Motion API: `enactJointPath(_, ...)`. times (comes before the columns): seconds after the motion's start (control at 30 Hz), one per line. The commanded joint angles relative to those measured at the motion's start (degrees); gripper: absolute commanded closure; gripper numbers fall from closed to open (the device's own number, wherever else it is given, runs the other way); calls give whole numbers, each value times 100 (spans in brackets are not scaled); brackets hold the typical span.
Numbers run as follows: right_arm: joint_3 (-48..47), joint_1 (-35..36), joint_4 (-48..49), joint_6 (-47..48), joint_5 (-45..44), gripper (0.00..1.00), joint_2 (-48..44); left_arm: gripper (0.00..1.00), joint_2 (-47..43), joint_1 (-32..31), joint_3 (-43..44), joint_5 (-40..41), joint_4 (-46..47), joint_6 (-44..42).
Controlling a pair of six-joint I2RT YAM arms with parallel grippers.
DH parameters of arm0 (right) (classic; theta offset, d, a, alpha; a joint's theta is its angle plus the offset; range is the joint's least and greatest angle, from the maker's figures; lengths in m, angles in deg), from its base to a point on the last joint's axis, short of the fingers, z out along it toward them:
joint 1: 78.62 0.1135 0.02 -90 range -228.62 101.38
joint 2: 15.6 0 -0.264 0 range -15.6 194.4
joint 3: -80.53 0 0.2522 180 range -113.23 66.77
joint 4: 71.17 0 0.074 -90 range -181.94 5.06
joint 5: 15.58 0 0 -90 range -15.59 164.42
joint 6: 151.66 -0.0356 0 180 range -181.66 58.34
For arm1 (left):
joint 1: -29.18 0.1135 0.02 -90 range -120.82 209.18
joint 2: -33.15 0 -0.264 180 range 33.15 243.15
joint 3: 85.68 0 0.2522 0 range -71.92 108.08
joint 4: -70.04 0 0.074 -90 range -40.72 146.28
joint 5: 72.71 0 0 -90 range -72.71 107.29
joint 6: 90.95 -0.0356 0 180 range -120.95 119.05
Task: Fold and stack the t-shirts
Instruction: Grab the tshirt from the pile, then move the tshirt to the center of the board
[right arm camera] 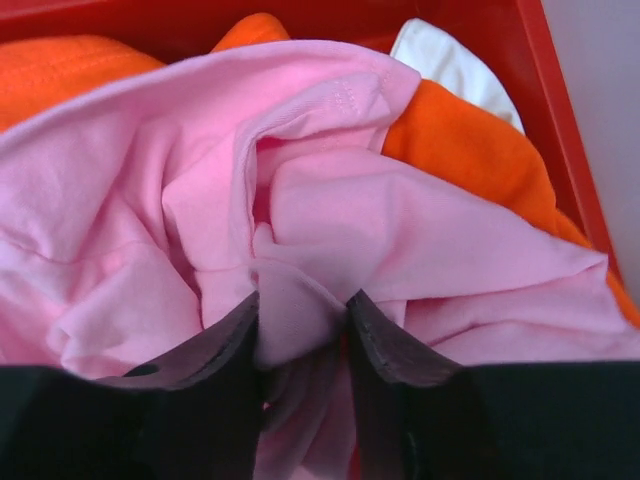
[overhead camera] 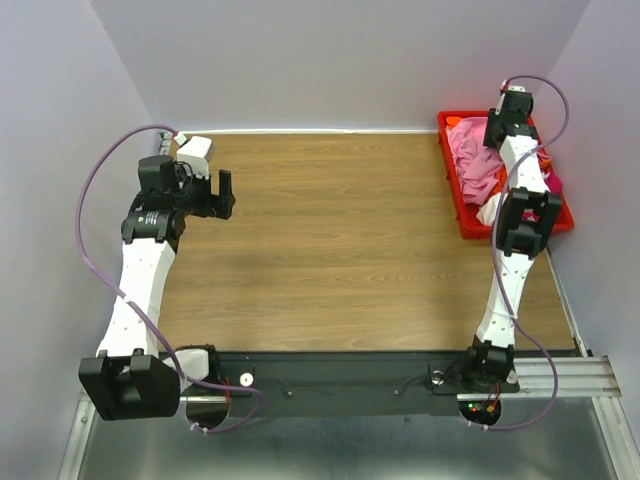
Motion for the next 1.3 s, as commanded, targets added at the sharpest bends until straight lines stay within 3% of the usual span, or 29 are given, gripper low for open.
enactJointPath(0.0, -29, 1, 362, 2, 44, 64, -493, 1, -50, -18, 20, -73, 226, 103)
enactJointPath(0.07, 42, 1, 380, -15, 88, 69, -800, 1, -50, -18, 20, -81, 244, 129)
enactJointPath(0.1, 77, -7, 388, -15, 123, 79, -897, 1, -50, -18, 11, -108, 253, 138)
enactJointPath(0.17, 86, -7, 388, -24, 176, 84, -1169, 1, -67, -18, 11, -134, 261, 155)
enactJointPath(0.27, 112, -7, 388, 2, 228, 84, -1546, 1, -120, -18, 3, -161, 253, 155)
enactJointPath(0.47, 121, -7, 388, 37, 325, 99, -2206, 1, -243, -18, -33, -187, 253, 138)
enactJointPath(0.63, 95, 1, 388, -68, 728, 99, -2751, 1, -261, -18, -24, -213, 226, 138)
enactJointPath(0.97, -274, 10, 467, -603, 3417, 99, -3956, 1, -182, 0, 292, -424, 68, 252)
enactJointPath(1.1, -283, 54, 713, -1288, 4603, 99, -4351, 1, -147, 0, 547, -643, -29, 287)
enactJointPath(1.27, 268, 579, 942, -1562, 5693, 99, -4677, 1, -120, 70, 907, -863, -186, 366)
